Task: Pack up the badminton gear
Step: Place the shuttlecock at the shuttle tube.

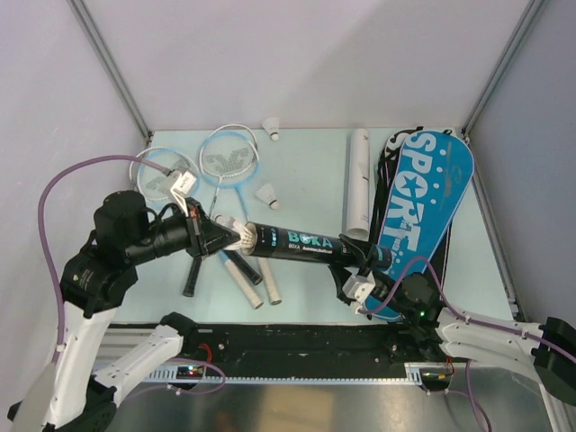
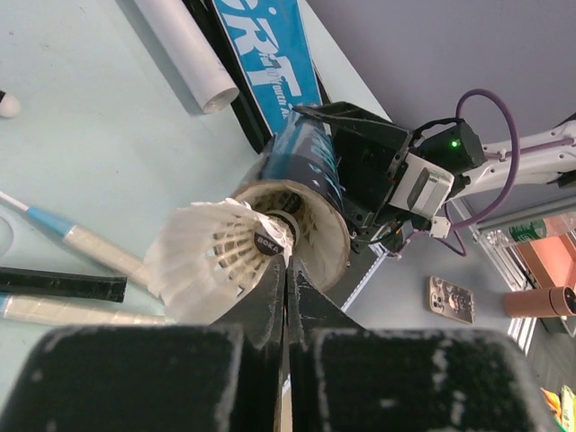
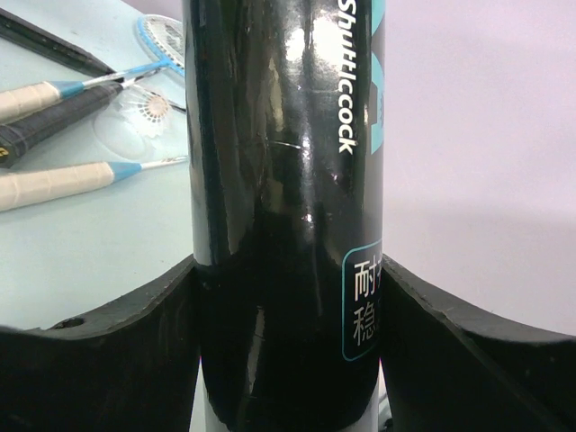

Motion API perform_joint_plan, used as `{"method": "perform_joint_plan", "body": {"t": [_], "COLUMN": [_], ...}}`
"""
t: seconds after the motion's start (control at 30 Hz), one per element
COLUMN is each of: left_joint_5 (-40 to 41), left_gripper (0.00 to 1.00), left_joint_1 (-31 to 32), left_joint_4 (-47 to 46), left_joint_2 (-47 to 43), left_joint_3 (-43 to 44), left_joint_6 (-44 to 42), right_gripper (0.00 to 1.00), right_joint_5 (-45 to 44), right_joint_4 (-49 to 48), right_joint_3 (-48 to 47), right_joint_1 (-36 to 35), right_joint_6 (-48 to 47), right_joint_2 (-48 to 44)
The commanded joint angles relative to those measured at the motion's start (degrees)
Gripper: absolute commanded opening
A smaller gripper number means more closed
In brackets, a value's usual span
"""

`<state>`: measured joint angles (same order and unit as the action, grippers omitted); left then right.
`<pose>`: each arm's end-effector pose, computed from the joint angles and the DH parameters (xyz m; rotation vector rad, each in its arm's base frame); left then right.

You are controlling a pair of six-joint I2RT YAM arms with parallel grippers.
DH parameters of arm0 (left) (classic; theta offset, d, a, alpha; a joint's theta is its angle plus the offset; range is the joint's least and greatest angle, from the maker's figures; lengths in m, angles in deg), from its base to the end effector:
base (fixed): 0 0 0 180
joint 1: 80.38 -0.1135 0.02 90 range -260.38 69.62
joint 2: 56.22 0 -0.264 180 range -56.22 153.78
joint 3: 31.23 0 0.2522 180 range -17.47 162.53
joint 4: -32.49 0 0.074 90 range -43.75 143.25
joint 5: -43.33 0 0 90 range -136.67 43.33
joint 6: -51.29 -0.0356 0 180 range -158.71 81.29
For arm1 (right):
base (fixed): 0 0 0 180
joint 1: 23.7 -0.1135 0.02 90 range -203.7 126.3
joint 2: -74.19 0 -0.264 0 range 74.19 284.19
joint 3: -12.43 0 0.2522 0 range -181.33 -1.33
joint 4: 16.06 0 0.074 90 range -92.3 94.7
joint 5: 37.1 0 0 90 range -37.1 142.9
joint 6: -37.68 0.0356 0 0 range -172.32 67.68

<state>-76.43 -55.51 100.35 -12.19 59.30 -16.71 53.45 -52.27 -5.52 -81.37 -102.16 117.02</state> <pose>0.0846 -0.0587 0.4417 0.4137 1.9950 -1.0330 0.0867 0.1376 0.2084 -1.1129 0.8059 0.1211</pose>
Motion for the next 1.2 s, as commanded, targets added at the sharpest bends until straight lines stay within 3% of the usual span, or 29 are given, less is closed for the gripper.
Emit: {"method": "perform_joint_plan", "body": {"t": [0.0, 0.33, 0.83, 1.17], "left_joint_5": [-3.3, -4.8, -5.1, -5.1], "left_gripper": [0.00, 0.00, 0.00, 0.00], "left_joint_1": [0.3, 0.6, 1.5, 2.0], "left_joint_4": [-5.1, -13.5, -18.6, -21.7], "left_joint_2": [0.0, 0.3, -0.3, -0.2], "left_joint_3": [-2.4, -8.9, -15.4, -19.1], "left_joint_6": [2.3, 4.9, 8.6, 10.4], "right_gripper": [0.27, 0.26, 0.23, 0.23], "right_joint_5": [-4.7, -2.6, -5.2, -1.5], "right_joint_4": [-5.2, -6.5, -19.0, -20.2], "right_joint_3": [-4.5, -5.3, -4.6, -4.8], "right_joint_1": [-0.5, -0.9, -1.4, -1.5], "right_joint_6": [-0.5, -0.6, 3.7, 4.9], "right_joint_2": [0.9, 3.8, 10.3, 12.0]}}
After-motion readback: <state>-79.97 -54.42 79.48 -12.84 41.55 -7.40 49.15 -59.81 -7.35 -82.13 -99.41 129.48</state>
